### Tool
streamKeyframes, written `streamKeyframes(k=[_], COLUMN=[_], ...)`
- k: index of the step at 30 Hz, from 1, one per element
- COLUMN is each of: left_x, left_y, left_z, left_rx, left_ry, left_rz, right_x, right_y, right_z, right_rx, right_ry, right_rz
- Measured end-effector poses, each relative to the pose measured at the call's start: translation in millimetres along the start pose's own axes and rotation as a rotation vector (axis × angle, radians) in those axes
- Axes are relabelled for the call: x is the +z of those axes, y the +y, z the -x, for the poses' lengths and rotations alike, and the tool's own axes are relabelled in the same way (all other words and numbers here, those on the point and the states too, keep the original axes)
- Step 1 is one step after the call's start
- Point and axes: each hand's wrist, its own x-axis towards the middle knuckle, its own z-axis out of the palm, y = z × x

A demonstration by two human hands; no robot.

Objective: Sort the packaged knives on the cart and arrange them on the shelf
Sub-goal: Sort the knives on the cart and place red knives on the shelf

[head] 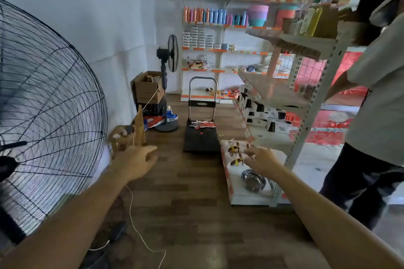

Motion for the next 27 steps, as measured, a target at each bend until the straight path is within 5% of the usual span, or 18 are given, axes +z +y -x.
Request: streamKeyframes(k=[12,27], left_x=[61,121], left_y=[-87,-157], left_z=[-244,-557], left_rx=[-0.037,-0.039], left_ry=[-0.282,-0.353], left_rz=[-0.084,-0.117], right_x=[78,115], right_y=[-35,-16], right_z=[-240,-540], right_rx=[0.168,0.222], right_ry=[-0.091,-0.19], right_rz=[-0.121,-0.106])
